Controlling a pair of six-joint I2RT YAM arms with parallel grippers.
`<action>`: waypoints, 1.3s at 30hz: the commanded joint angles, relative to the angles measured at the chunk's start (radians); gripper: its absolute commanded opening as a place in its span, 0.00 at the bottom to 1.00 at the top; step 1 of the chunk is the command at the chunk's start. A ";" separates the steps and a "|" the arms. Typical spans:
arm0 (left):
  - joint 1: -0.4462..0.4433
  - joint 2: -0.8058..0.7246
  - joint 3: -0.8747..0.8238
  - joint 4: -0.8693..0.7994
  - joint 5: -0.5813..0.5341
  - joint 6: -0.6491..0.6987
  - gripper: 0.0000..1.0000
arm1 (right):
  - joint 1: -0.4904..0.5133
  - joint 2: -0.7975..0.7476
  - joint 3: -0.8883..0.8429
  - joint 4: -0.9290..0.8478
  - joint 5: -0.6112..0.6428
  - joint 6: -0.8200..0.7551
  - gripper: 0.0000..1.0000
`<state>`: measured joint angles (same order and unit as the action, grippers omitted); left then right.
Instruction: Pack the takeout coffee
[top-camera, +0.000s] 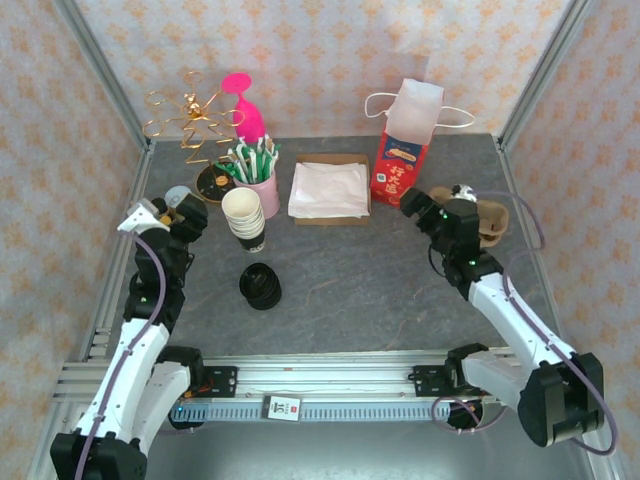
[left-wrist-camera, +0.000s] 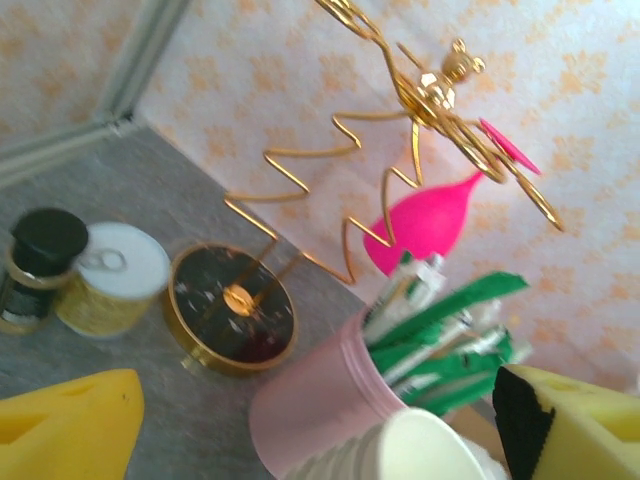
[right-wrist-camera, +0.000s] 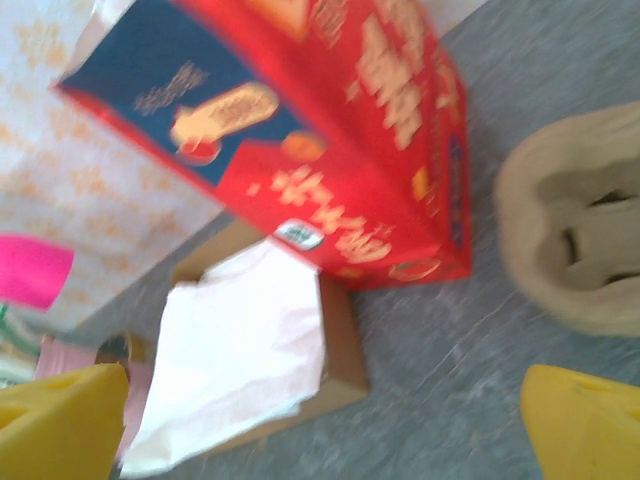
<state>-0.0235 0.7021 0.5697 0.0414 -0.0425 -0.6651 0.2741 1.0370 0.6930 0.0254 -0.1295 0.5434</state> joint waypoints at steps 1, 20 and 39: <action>0.008 0.047 0.104 -0.256 0.158 -0.031 0.87 | 0.100 0.048 0.060 -0.131 -0.012 0.003 1.00; -0.153 0.461 0.479 -0.597 0.004 0.220 0.64 | 0.449 0.261 0.247 -0.224 0.074 -0.012 1.00; -0.164 0.616 0.588 -0.603 0.022 0.288 0.41 | 0.459 0.322 0.267 -0.213 0.085 -0.019 1.00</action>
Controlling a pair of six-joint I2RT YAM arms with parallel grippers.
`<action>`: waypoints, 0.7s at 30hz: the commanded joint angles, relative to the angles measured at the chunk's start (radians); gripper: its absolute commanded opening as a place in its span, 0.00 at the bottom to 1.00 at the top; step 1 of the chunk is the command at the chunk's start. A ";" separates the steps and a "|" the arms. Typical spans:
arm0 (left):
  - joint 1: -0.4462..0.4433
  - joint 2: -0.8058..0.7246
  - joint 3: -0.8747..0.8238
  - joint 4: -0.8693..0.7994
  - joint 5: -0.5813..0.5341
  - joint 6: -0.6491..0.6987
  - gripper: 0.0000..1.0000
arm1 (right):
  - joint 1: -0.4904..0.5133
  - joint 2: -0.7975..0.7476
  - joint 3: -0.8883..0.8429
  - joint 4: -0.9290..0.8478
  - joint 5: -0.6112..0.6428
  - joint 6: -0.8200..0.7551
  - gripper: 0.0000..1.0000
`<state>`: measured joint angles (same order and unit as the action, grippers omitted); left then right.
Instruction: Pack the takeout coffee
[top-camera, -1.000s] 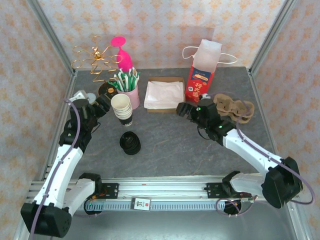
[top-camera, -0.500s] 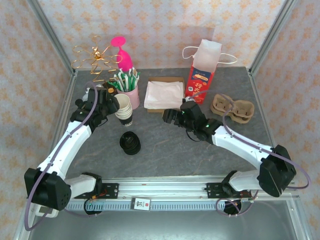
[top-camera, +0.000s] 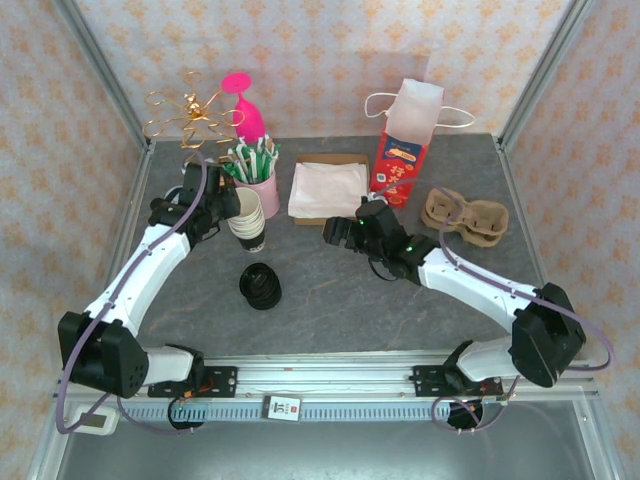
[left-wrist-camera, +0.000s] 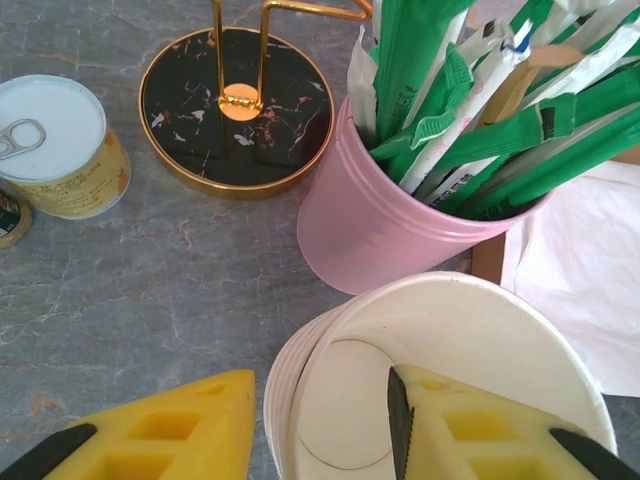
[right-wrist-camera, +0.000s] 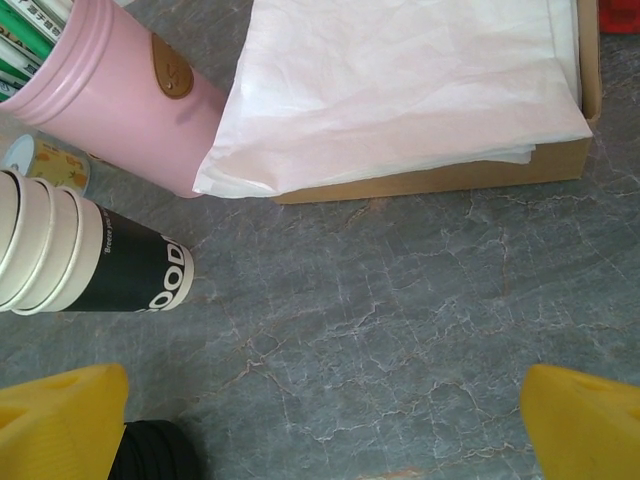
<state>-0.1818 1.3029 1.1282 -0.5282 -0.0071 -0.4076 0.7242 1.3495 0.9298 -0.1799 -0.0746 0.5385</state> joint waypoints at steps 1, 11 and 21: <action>-0.005 0.020 0.029 -0.033 -0.010 0.032 0.40 | 0.009 0.010 0.030 -0.009 0.031 -0.013 1.00; -0.010 0.032 0.058 -0.054 -0.028 0.062 0.21 | 0.010 0.007 0.023 -0.009 0.045 -0.011 1.00; -0.011 0.053 0.088 -0.089 -0.031 0.085 0.09 | 0.010 -0.001 0.035 -0.029 0.070 -0.013 1.00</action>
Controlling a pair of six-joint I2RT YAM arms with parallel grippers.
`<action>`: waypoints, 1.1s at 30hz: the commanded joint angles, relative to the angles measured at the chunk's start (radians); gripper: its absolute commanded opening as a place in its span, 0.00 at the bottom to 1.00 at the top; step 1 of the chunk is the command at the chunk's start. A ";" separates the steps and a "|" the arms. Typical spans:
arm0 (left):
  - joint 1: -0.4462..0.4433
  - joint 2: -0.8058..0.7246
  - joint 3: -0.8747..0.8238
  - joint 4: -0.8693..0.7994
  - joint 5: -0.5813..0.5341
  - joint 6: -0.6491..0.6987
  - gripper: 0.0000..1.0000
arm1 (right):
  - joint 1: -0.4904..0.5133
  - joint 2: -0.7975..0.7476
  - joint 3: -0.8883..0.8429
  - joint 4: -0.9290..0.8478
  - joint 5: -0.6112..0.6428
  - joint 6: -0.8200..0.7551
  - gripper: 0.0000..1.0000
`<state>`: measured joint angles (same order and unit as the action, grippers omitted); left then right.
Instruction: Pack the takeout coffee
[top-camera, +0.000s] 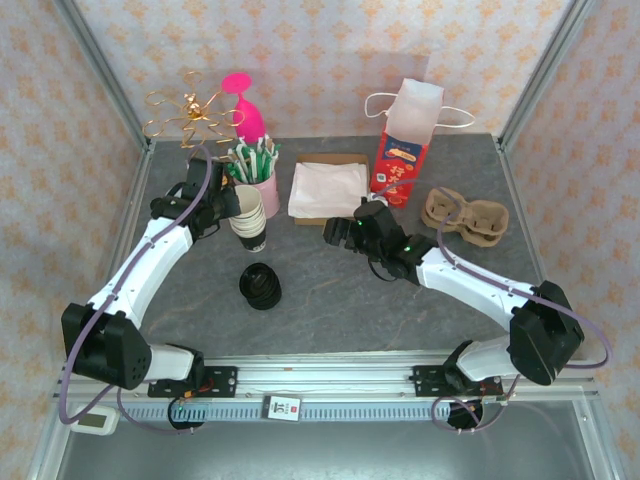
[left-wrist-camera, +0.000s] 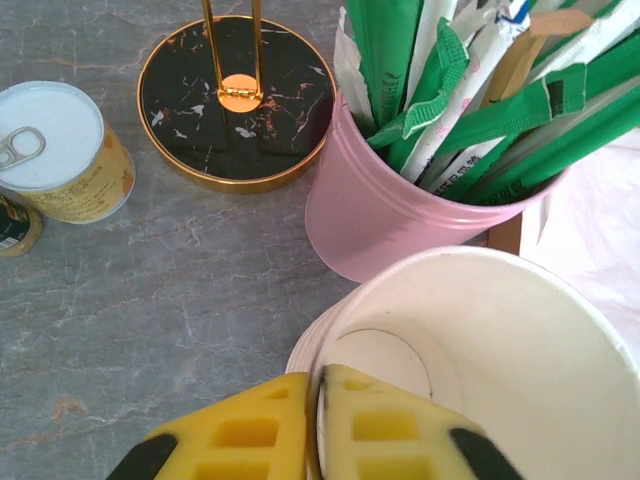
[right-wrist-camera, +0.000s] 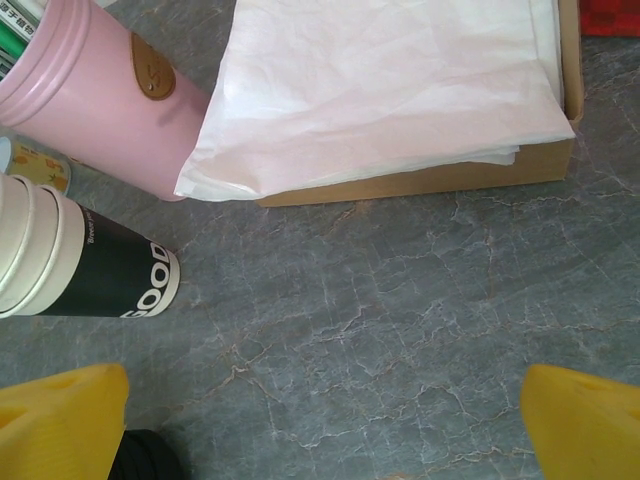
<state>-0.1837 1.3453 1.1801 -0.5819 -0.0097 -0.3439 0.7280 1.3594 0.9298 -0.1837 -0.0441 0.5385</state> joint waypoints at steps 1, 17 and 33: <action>-0.010 0.012 0.040 -0.039 -0.027 0.020 0.08 | 0.006 -0.013 0.037 -0.028 0.039 -0.011 1.00; -0.008 -0.089 0.071 -0.004 0.043 -0.056 0.00 | 0.006 -0.064 0.095 -0.086 0.078 -0.023 0.99; -0.015 -0.199 0.254 -0.108 0.128 -0.107 0.00 | 0.004 -0.157 0.144 -0.153 0.141 -0.036 1.00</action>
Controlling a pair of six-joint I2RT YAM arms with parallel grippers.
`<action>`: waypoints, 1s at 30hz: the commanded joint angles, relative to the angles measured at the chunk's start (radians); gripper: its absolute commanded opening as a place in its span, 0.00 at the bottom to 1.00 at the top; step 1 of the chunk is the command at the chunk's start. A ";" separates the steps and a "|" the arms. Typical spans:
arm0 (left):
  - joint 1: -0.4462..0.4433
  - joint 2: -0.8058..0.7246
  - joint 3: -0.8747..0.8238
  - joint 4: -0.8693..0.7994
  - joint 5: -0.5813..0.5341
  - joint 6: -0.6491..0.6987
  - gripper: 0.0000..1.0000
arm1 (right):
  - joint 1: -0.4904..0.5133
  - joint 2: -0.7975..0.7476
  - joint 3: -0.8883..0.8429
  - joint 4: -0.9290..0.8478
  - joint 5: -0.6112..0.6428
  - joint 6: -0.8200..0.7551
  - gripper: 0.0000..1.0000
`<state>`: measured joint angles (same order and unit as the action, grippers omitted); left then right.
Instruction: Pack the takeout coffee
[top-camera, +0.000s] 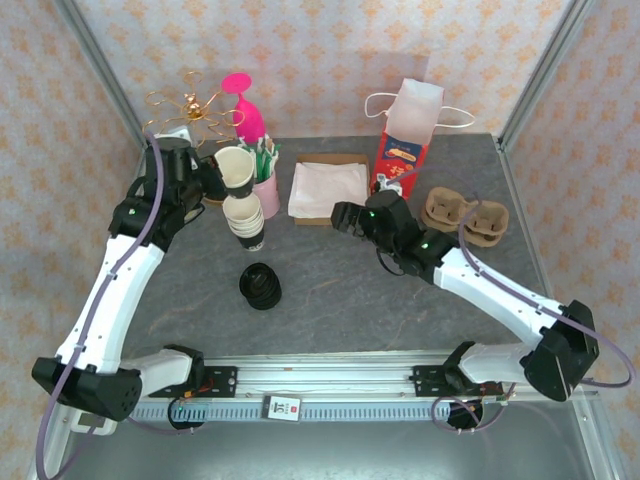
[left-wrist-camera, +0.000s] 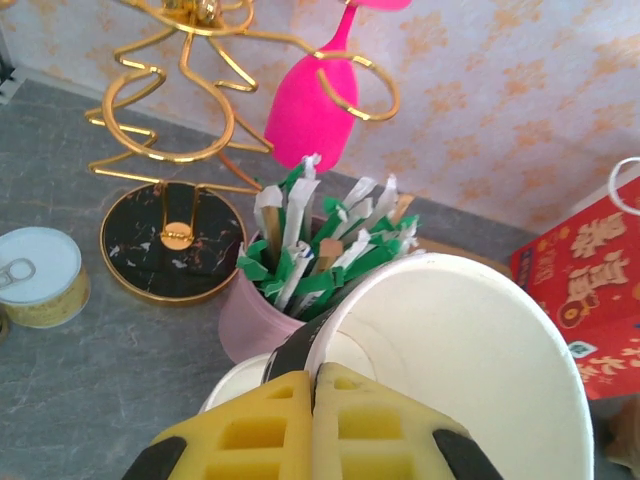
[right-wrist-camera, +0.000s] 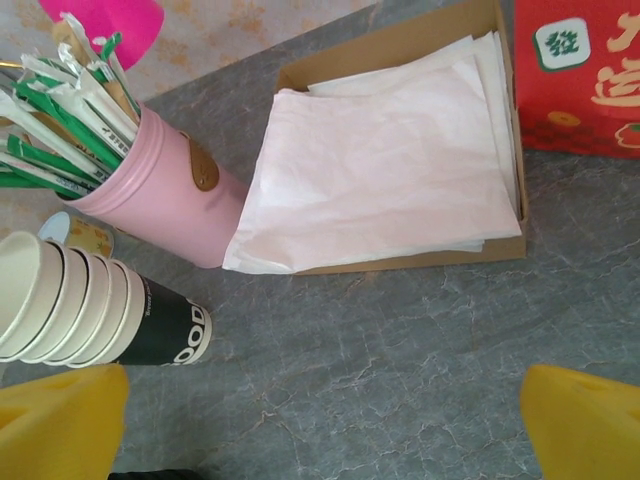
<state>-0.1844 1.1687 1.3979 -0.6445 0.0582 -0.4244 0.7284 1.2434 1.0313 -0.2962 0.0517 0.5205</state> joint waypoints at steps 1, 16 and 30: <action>-0.019 -0.030 0.037 -0.044 0.082 -0.030 0.00 | 0.003 -0.047 0.049 -0.049 0.049 -0.019 1.00; -0.385 0.067 -0.053 0.058 -0.024 -0.116 0.00 | -0.123 -0.089 -0.083 -0.009 -0.057 0.031 1.00; -0.386 0.219 -0.366 0.401 0.019 -0.130 0.00 | -0.148 -0.038 -0.138 0.049 -0.076 0.032 1.00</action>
<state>-0.5655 1.3724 1.0538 -0.3649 0.0925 -0.5301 0.5854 1.1969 0.9119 -0.2722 -0.0254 0.5426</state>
